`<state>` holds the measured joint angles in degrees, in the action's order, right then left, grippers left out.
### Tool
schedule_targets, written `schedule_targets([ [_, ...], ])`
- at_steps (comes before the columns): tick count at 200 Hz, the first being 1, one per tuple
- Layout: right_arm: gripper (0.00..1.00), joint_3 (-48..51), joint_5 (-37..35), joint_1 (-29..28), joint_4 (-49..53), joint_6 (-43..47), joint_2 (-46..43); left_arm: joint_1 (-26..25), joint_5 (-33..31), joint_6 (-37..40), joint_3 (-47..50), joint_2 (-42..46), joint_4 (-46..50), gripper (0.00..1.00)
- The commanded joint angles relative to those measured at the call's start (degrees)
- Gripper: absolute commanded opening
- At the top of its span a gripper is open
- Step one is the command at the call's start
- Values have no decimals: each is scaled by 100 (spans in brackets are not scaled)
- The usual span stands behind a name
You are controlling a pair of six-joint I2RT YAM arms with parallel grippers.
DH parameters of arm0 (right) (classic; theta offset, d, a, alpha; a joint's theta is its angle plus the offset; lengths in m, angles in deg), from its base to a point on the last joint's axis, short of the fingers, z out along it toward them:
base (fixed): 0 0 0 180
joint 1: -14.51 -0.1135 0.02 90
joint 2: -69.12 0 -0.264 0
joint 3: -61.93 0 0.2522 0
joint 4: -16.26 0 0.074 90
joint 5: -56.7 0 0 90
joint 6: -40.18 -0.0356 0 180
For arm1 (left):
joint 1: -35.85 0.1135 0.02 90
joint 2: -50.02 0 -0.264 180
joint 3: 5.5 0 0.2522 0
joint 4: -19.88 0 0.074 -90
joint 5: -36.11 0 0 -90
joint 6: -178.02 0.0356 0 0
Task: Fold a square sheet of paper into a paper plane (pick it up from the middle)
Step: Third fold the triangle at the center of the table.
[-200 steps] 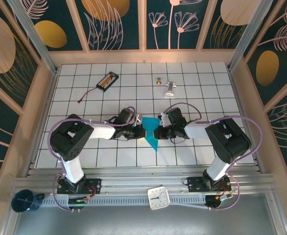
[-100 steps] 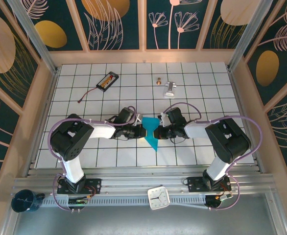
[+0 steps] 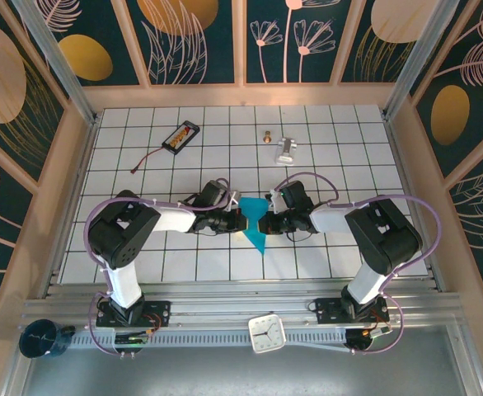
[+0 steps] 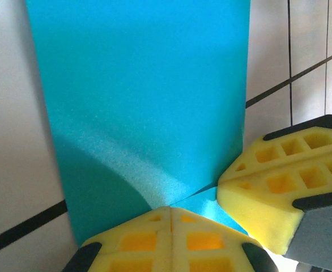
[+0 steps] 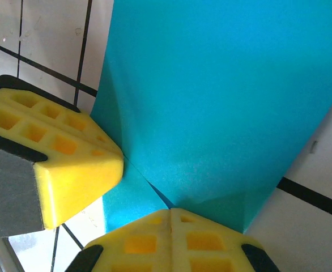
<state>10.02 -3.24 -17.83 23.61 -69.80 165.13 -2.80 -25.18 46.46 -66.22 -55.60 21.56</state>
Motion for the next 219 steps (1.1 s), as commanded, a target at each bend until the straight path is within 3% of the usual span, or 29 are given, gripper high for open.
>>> schedule_targets([
  [1, 0, 133, -614, -45, 641, 118, 331, 32, -203, 206, -22, -202, 322, 2],
  [37, 2, 115, -607, -45, 659, 127, 283, 24, -312, 341, 12, -244, 503, 0],
  [97, 13, -58, -565, -38, 843, 160, 123, 29, -435, 560, 95, -389, 859, 0],
  [219, 17, -267, -580, 60, 1205, 248, -271, 32, -726, 579, 143, -467, 1005, 0],
])
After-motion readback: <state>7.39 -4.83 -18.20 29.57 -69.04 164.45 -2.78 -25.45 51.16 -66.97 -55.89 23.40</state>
